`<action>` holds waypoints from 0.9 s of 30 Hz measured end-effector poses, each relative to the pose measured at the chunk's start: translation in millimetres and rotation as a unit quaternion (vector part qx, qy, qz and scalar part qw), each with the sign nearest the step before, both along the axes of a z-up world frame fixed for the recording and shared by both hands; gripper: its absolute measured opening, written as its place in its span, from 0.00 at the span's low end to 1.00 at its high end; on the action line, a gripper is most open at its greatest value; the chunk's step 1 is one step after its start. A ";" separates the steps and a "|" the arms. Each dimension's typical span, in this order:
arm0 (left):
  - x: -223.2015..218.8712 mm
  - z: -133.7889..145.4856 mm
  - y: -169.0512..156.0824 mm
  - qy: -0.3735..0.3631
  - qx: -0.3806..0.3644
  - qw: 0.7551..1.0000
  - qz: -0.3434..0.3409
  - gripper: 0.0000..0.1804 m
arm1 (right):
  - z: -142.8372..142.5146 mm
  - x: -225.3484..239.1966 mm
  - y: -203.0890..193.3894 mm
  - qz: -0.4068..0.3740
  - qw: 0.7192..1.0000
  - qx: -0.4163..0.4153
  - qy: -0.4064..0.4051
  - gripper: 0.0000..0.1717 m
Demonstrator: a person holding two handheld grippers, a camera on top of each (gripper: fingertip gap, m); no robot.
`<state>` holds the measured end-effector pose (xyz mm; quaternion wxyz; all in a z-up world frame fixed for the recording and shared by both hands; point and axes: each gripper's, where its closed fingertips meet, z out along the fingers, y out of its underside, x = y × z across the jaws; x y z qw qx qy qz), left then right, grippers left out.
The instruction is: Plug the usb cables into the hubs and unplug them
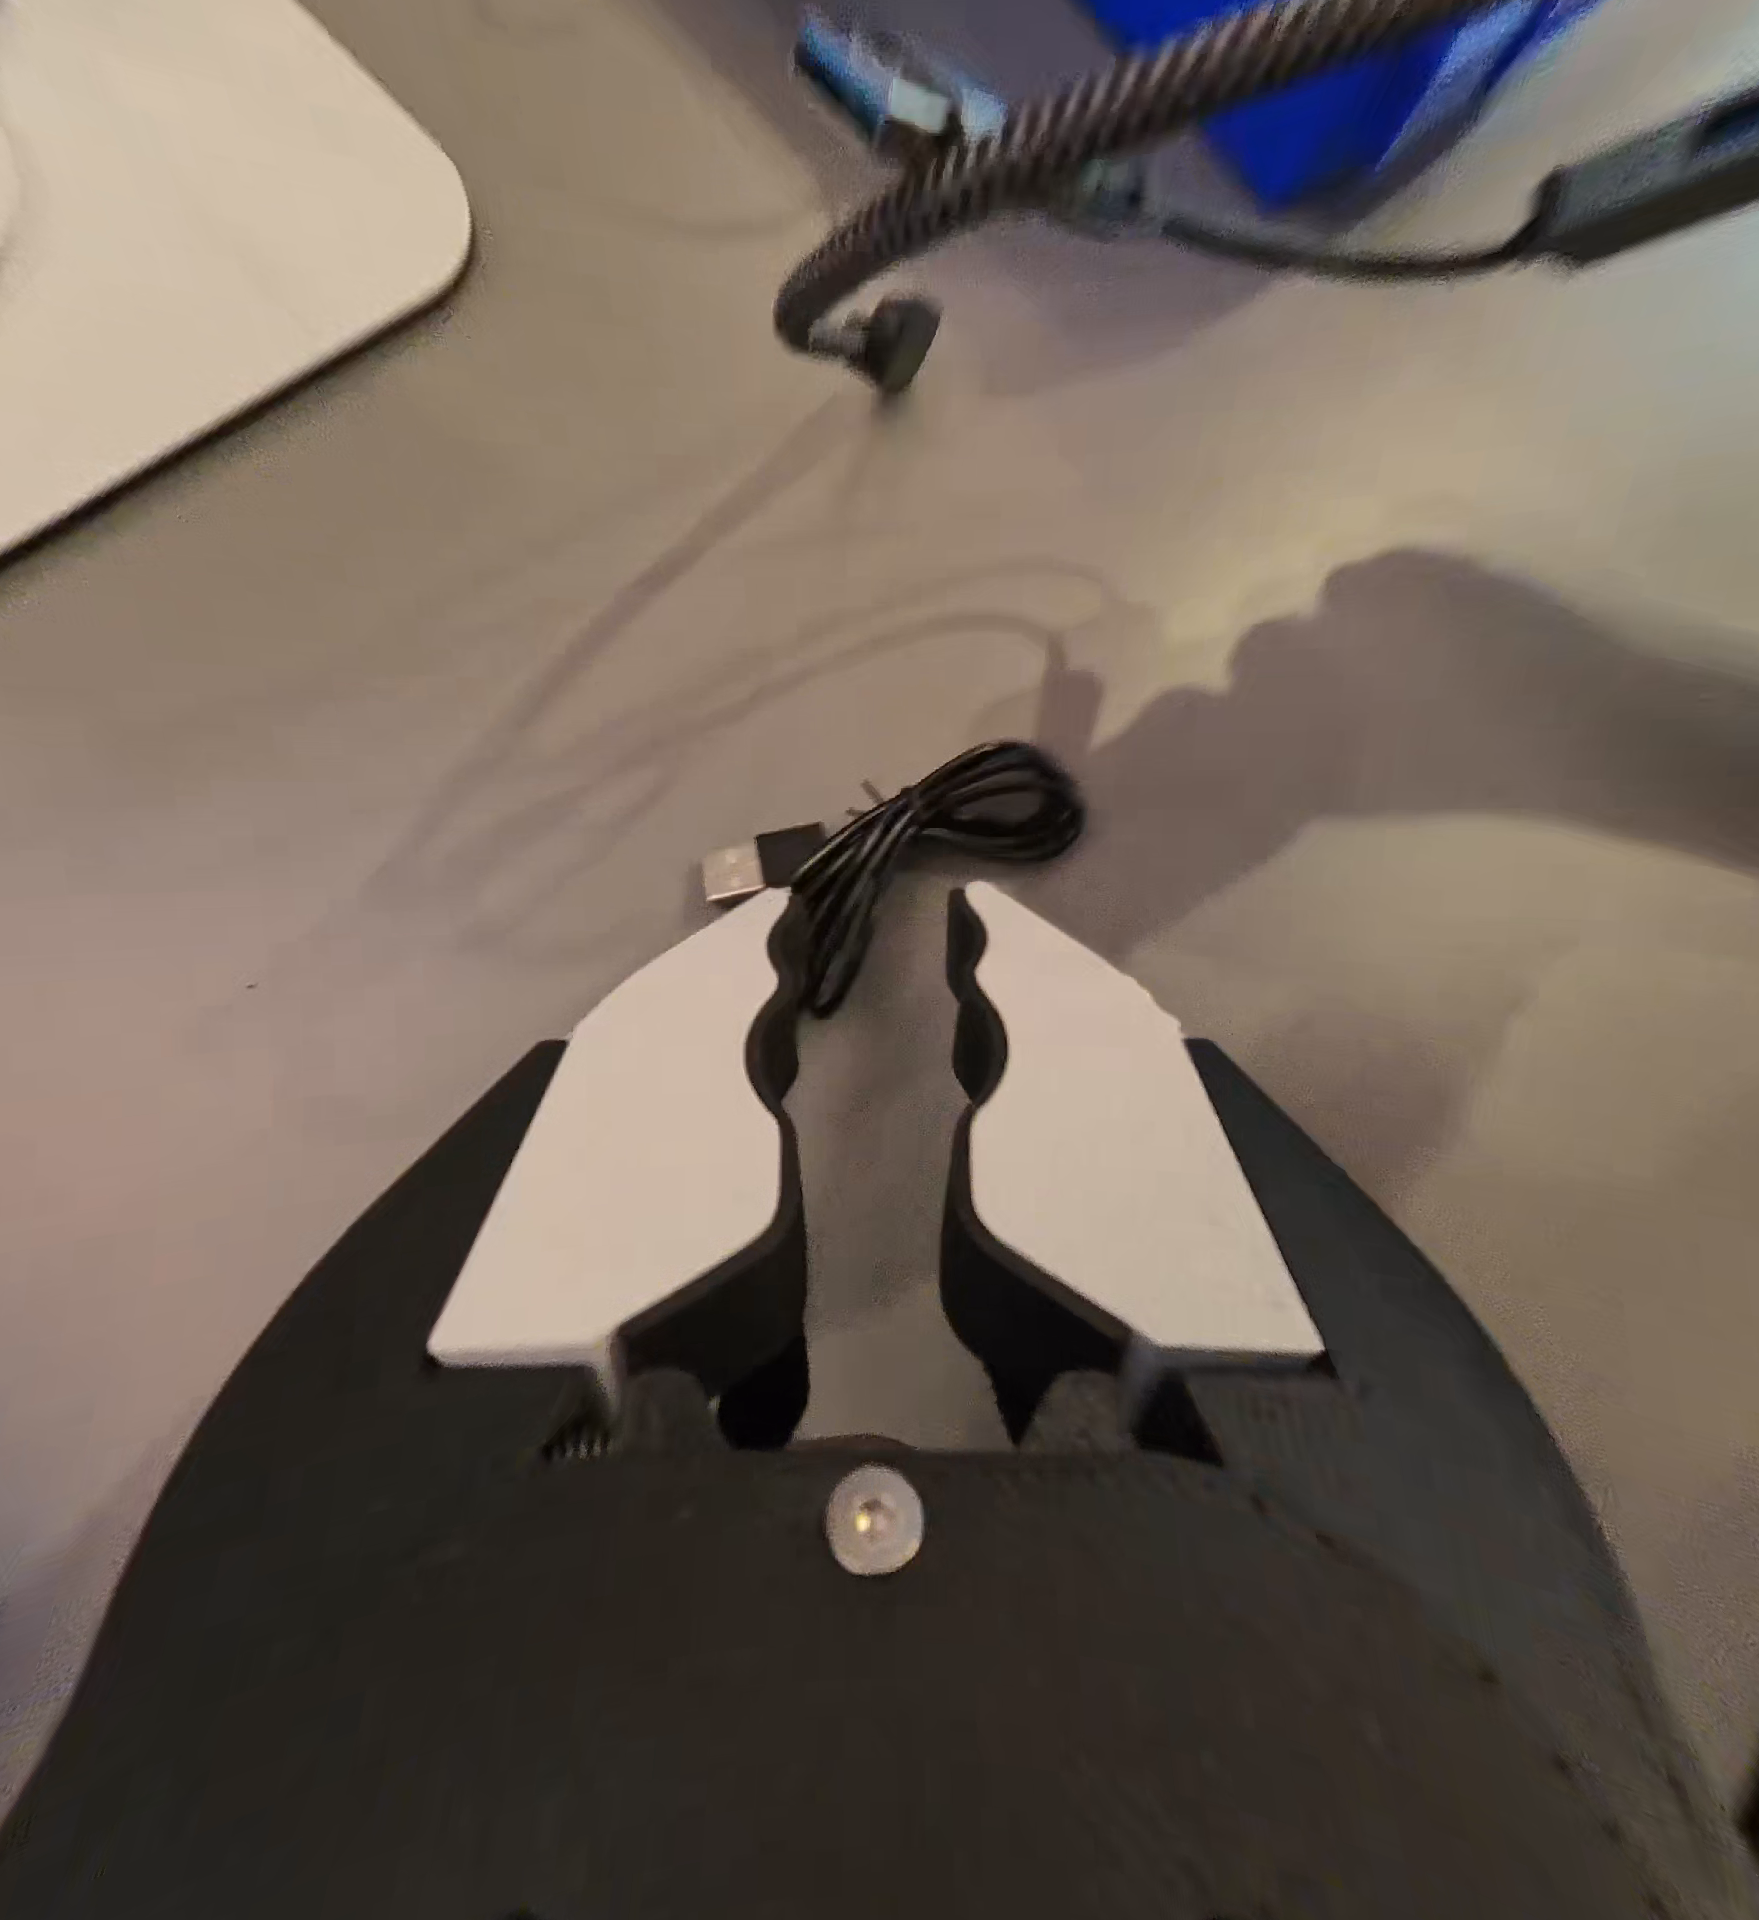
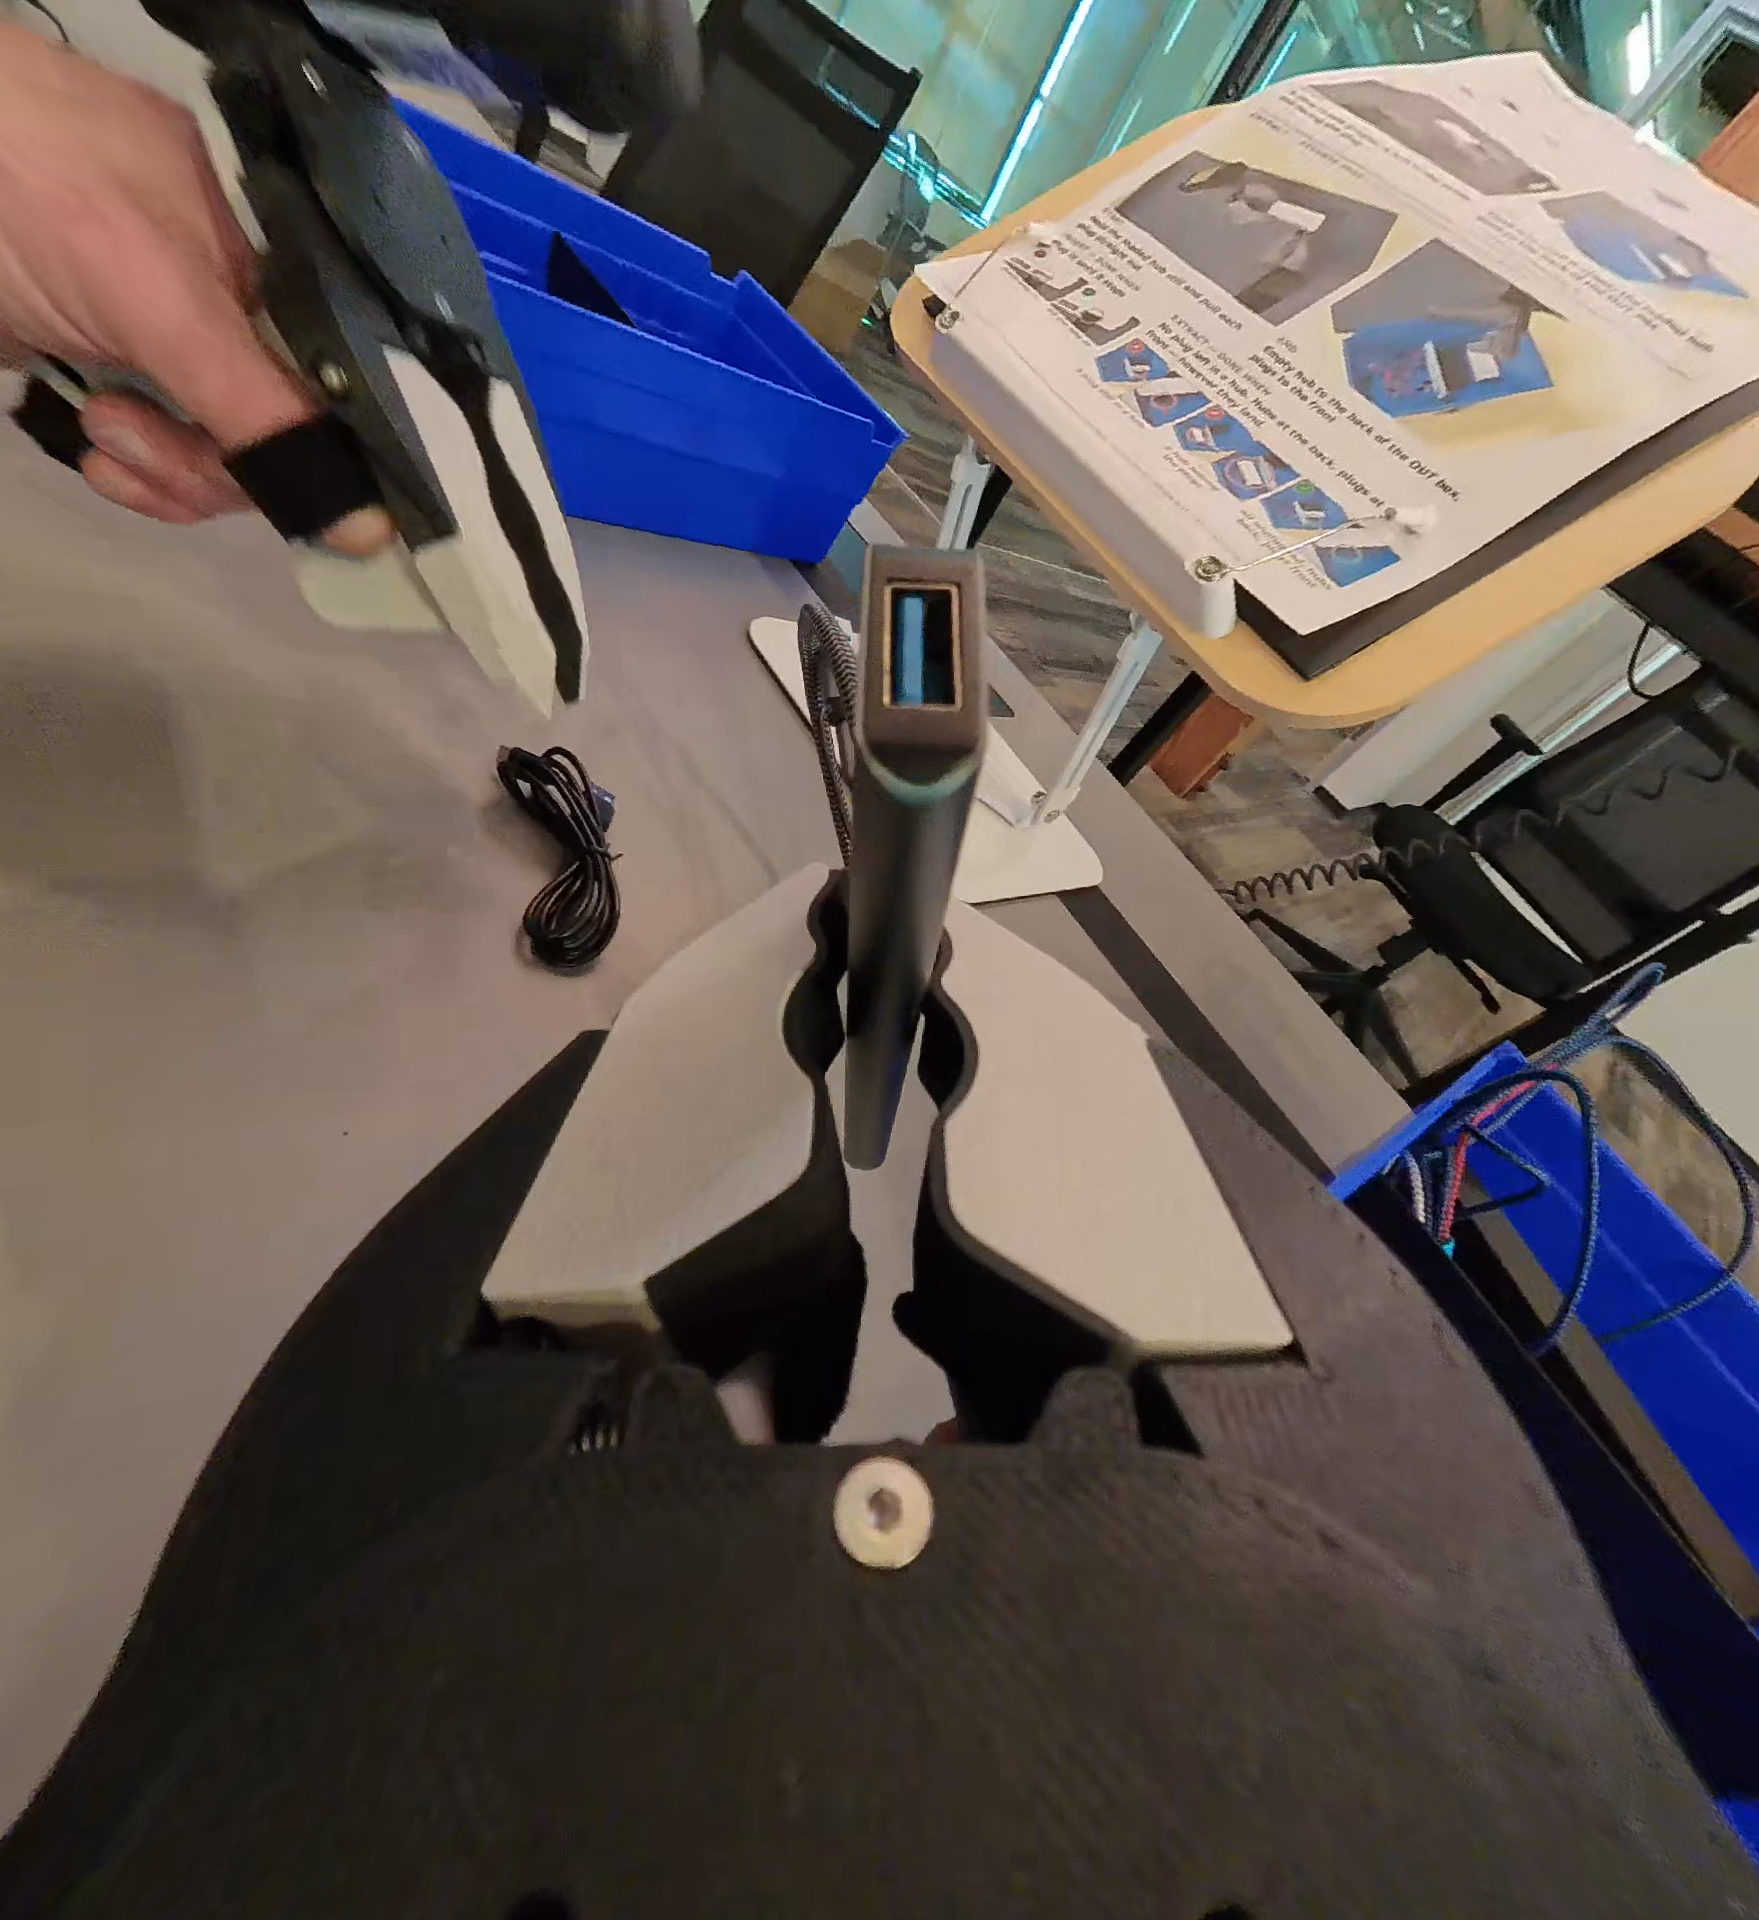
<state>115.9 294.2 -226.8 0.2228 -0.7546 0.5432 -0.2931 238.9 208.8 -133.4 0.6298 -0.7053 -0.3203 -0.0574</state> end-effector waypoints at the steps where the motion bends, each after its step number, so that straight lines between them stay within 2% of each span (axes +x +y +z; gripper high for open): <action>1: 0.3 -9.9 2.9 0.026 0.026 0.999 -0.012 0.14 | -0.7 -0.5 -0.5 0.003 1.000 0.000 -0.001 0.06; 5: 4.3 -27.3 4.1 0.086 0.124 0.985 -0.084 0.15 | -2.1 -2.1 -1.6 0.012 1.000 -0.001 0.001 0.06; 7: 4.3 -29.3 10.7 0.114 0.178 0.972 -0.106 0.10 | -2.1 -1.7 -1.5 0.013 1.000 0.000 0.003 0.06; 10: 8.7 -30.3 10.4 0.116 0.220 0.956 -0.156 0.07 | -1.2 -0.7 -1.8 0.014 1.000 0.001 0.007 0.06; 12: 9.6 -30.7 12.5 0.123 0.263 0.935 -0.205 0.05 | -0.3 1.1 -1.8 0.015 1.000 0.000 0.016 0.06; 15: 9.3 -28.0 13.1 0.130 0.374 0.861 -0.321 0.04 | 0.4 6.2 -1.5 0.016 0.999 -0.001 0.031 0.06; 19: 2.2 -17.5 -10.0 0.116 0.474 0.747 -0.452 0.04 | 2.1 15.8 -1.8 0.012 0.999 -0.001 0.046 0.06; 21: -5.6 -14.2 -16.2 0.106 0.489 0.711 -0.494 0.04 | 3.3 19.2 -1.6 0.012 0.998 -0.001 0.055 0.06; 22: -8.3 -12.8 -9.3 0.116 0.505 0.698 -0.495 0.06 | 3.7 20.1 -1.4 0.013 0.998 -0.001 0.059 0.06; 23: -10.2 -10.8 0.7 0.126 0.512 0.698 -0.484 0.16 | 3.6 20.4 -1.3 0.014 0.998 -0.002 0.061 0.06; 24: -14.7 -9.9 8.3 0.138 0.494 0.717 -0.472 0.23 | 3.4 20.4 -1.3 0.014 0.998 -0.002 0.061 0.06; 27: -24.5 4.5 18.8 0.141 0.433 0.789 -0.413 0.25 | 2.6 19.4 -2.0 0.016 0.998 -0.002 0.057 0.06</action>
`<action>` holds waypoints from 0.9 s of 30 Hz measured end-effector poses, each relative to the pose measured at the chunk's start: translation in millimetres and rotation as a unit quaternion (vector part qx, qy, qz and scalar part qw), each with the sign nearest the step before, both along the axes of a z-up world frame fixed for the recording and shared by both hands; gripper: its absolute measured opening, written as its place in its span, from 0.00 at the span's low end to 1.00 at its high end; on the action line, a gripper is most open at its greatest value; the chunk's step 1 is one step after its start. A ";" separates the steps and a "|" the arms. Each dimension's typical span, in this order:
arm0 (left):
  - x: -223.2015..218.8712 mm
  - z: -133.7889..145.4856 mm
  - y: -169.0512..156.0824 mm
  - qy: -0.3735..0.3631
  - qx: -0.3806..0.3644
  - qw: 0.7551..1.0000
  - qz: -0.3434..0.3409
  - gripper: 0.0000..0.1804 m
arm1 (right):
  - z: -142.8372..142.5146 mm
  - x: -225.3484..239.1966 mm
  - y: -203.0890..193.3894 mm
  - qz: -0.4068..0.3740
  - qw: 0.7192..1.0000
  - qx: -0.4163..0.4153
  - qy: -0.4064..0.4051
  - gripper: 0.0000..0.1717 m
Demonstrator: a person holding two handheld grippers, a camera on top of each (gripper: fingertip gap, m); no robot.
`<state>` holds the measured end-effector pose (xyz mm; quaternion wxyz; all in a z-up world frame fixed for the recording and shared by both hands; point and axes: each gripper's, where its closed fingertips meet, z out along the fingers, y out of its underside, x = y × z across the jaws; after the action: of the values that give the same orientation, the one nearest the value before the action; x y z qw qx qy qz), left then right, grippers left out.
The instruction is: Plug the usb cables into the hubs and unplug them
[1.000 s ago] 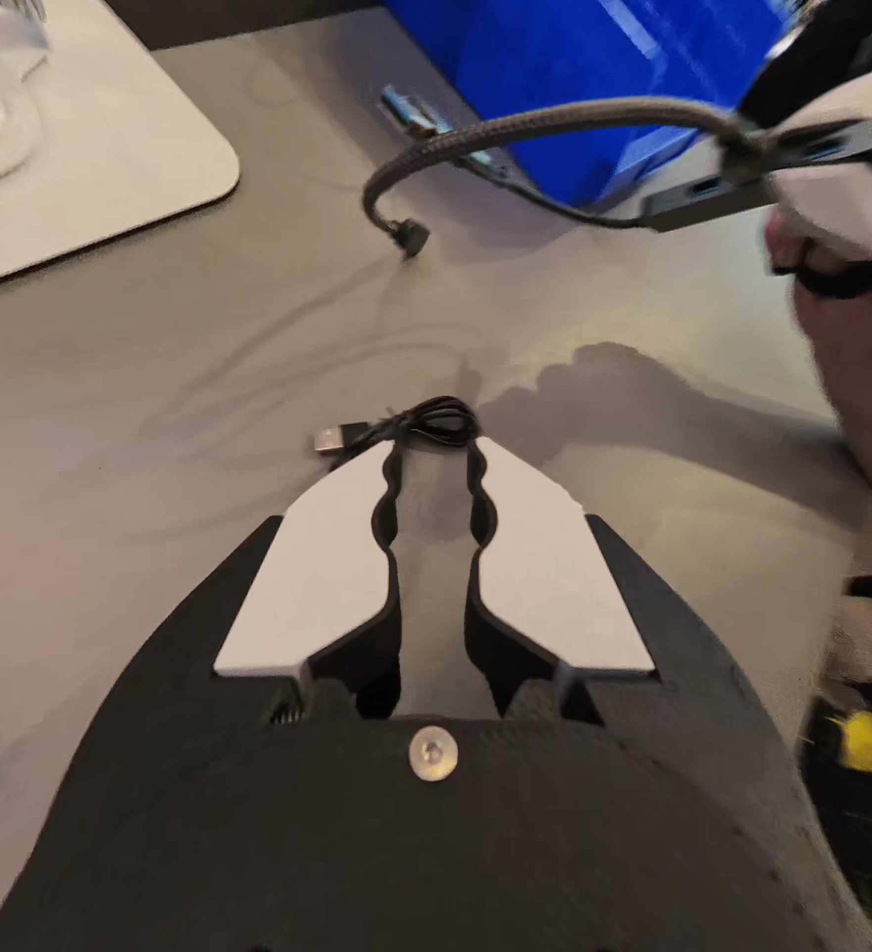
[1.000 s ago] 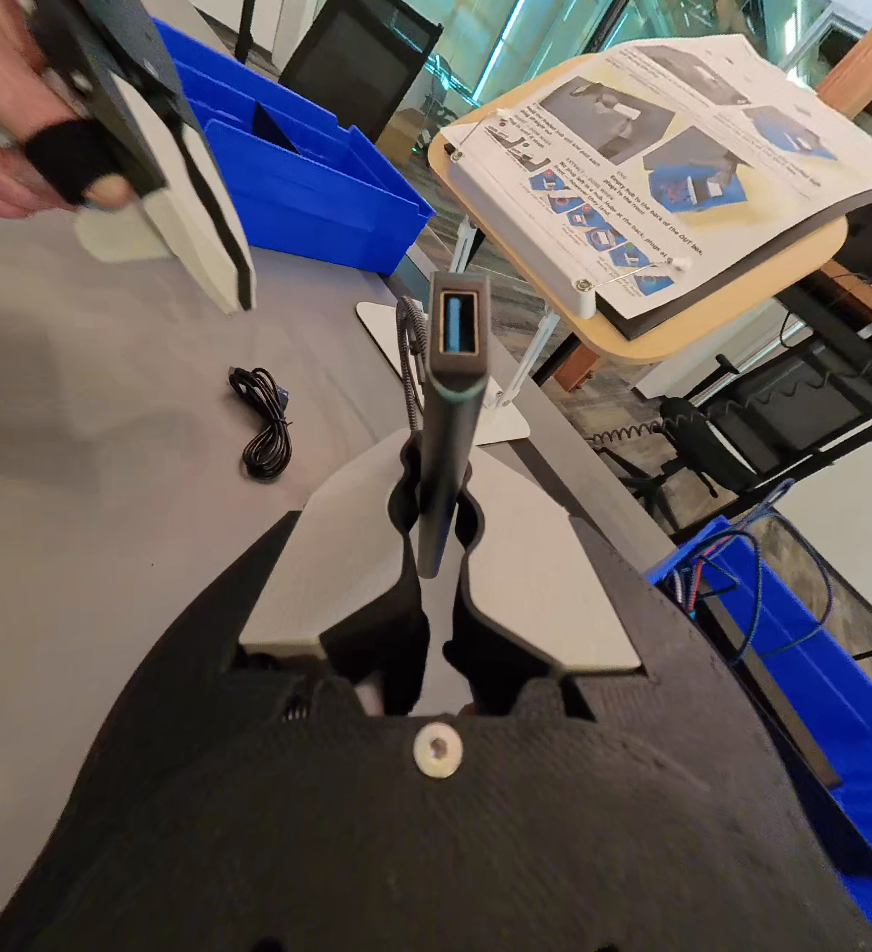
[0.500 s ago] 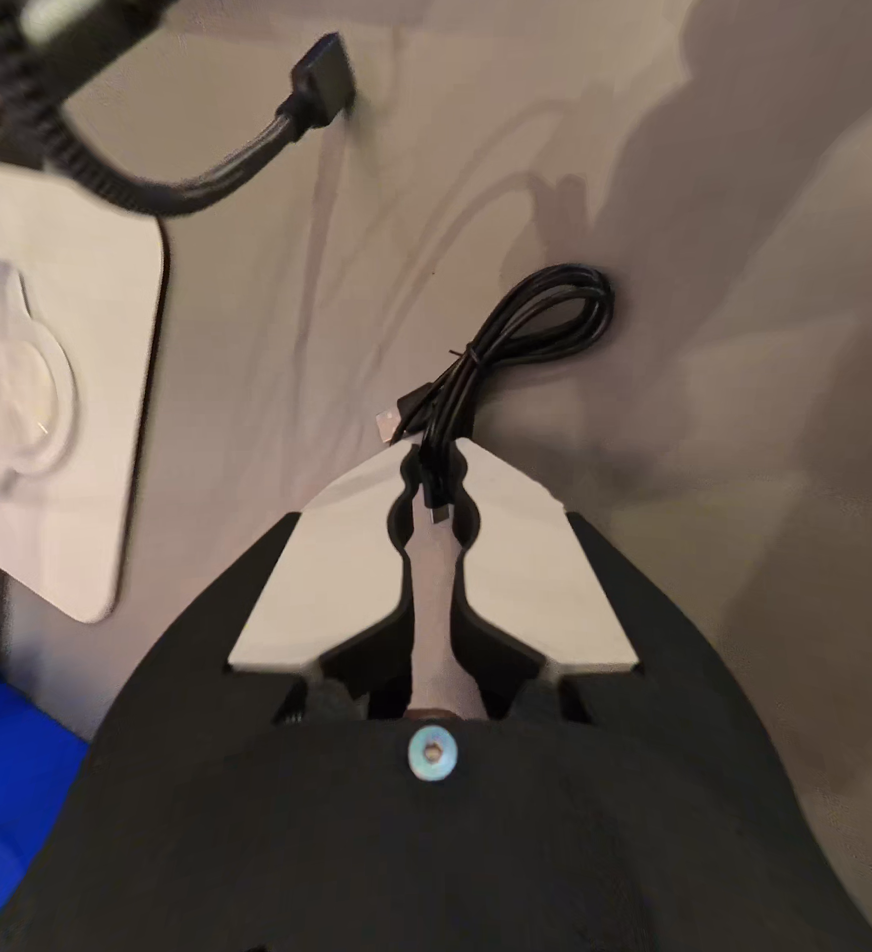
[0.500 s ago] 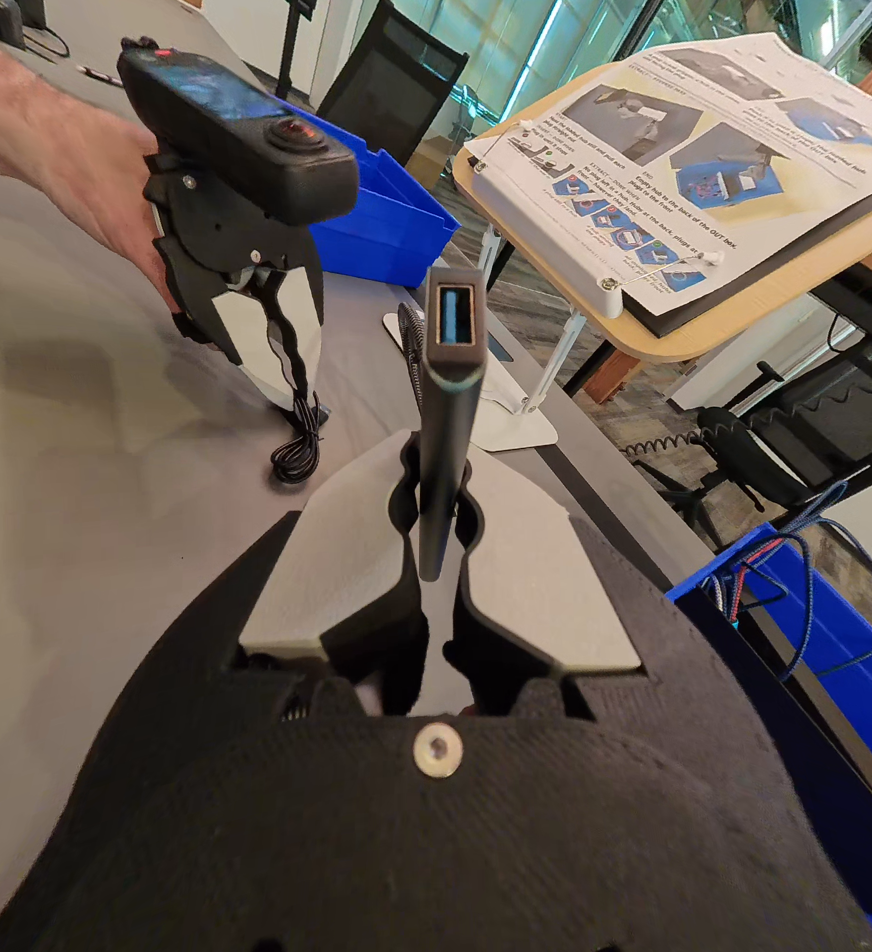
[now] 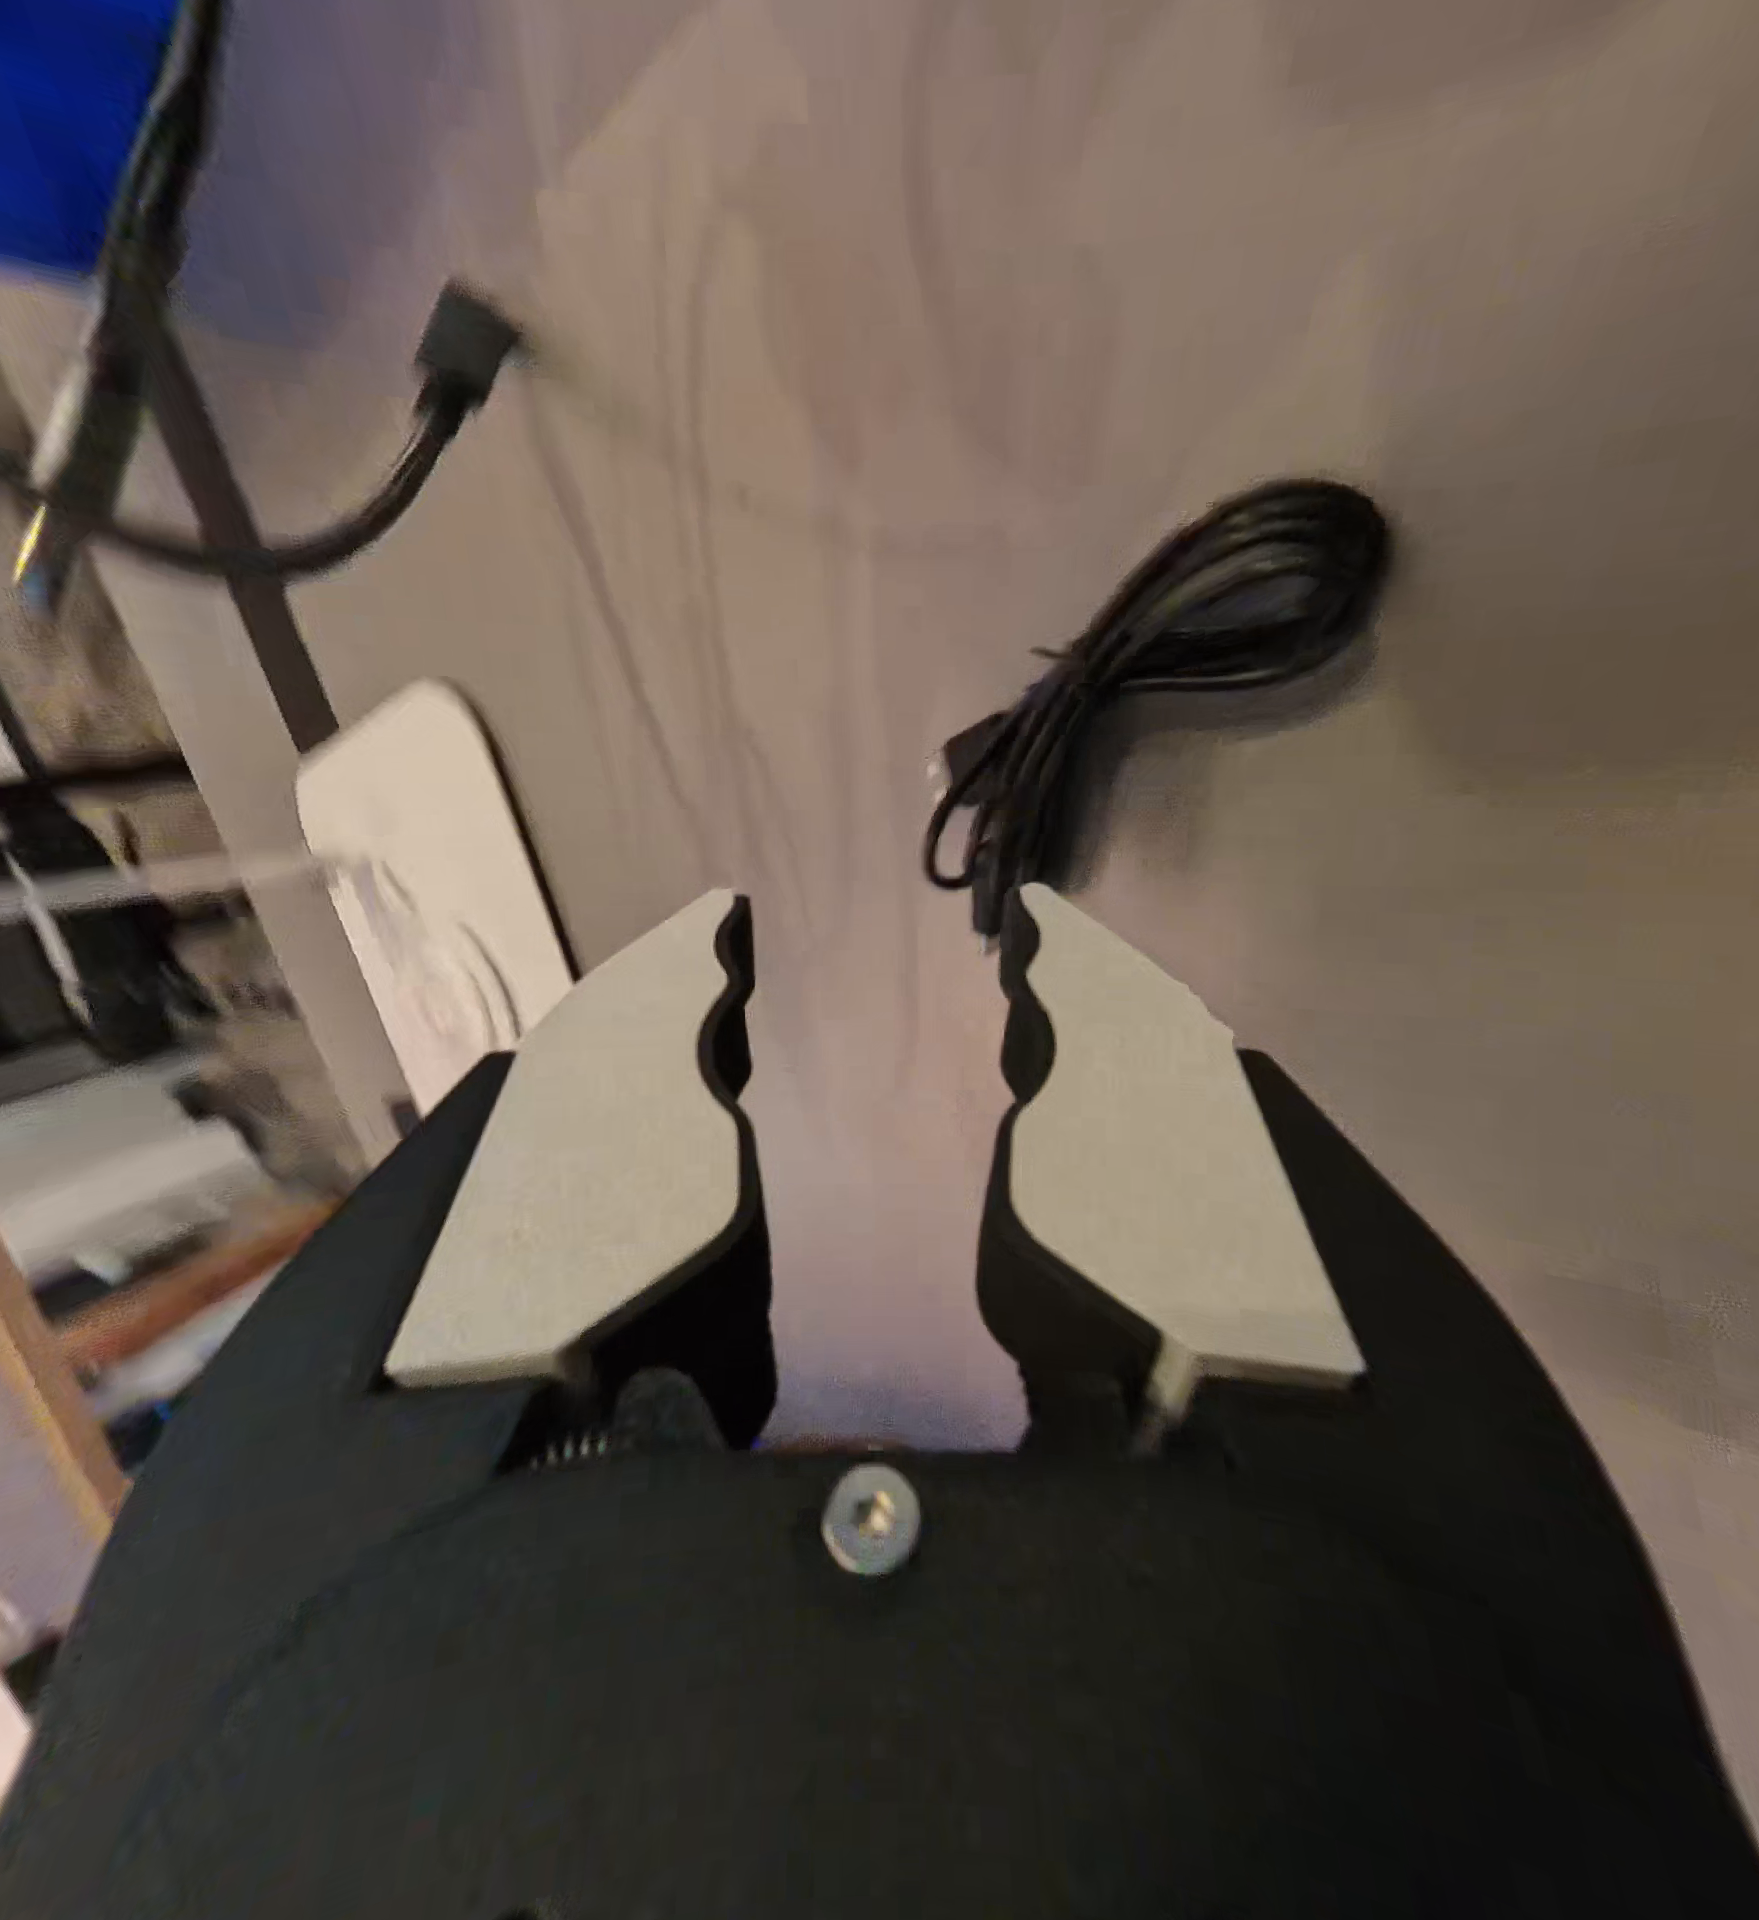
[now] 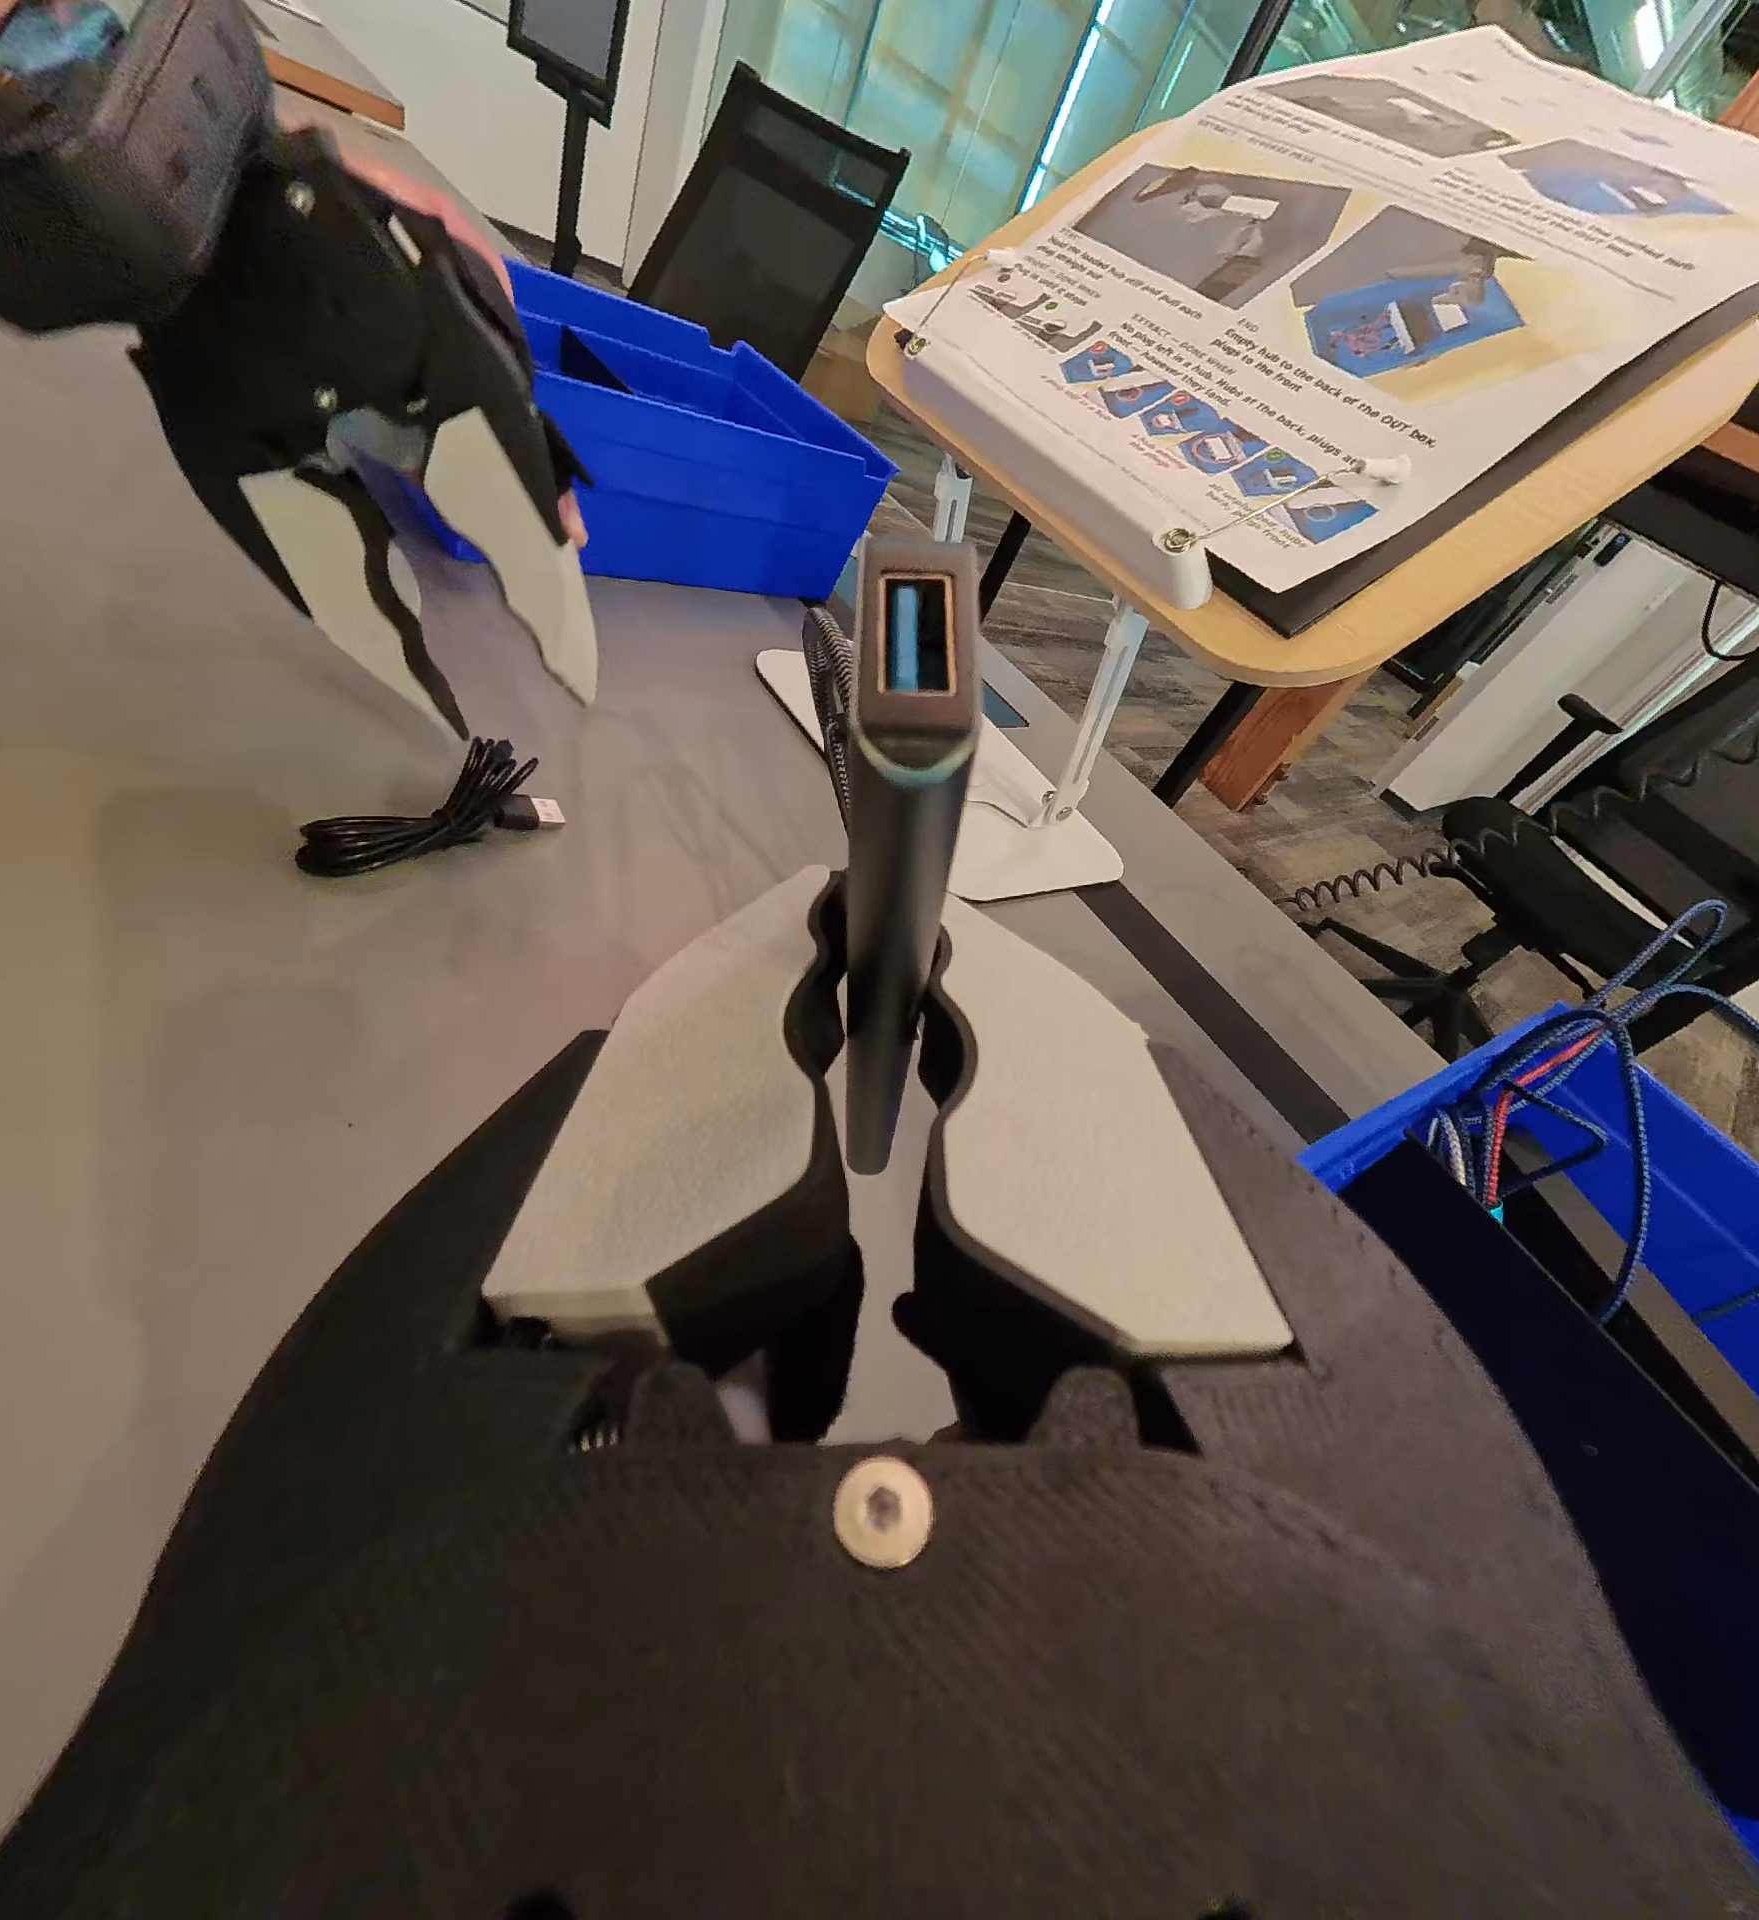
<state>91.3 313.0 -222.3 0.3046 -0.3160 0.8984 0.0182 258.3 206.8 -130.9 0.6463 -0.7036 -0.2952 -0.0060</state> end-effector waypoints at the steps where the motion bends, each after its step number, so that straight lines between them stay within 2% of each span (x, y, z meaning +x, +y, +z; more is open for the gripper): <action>1: 0.1 7.4 2.3 -0.014 -0.037 0.998 0.058 0.24 | -0.2 -0.3 0.0 0.001 1.000 0.000 0.000 0.06; 3: 11.5 21.4 -7.6 -0.070 -0.143 0.970 0.181 0.21 | -0.8 -1.7 0.6 0.004 1.000 -0.002 0.003 0.06; 5: 20.9 19.0 -23.4 -0.089 -0.231 0.922 0.297 0.18 | -1.4 -4.0 1.3 0.007 1.000 -0.003 0.005 0.06; 7: 17.6 -0.5 -24.4 -0.067 -0.238 0.891 0.381 0.19 | -3.0 -6.2 1.4 0.010 1.000 -0.005 0.005 0.06; 8: 13.6 -12.6 -24.7 -0.050 -0.241 0.880 0.406 0.21 | -3.3 -6.7 1.2 0.010 1.000 -0.005 0.005 0.06; 10: 16.9 -25.2 -29.1 -0.062 -0.285 0.849 0.441 0.20 | -2.4 -7.3 0.1 0.011 1.000 -0.003 0.005 0.06; 12: 10.8 -37.0 -25.5 -0.051 -0.255 0.850 0.458 0.19 | -0.3 -7.4 -0.8 0.011 1.000 0.000 0.005 0.06; 16: 6.1 -40.7 -20.3 -0.055 -0.238 0.850 0.467 0.16 | 2.3 -8.6 -2.7 0.013 1.000 0.004 0.005 0.06; 27: -9.1 -43.8 -14.3 -0.116 -0.238 0.831 0.489 0.11 | 3.1 -9.6 -3.1 0.013 1.000 0.007 0.003 0.06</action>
<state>82.2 298.7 -266.2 0.2732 -0.7767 0.5610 -0.0862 248.6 203.7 -127.8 0.6524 -0.6950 -0.3022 0.0028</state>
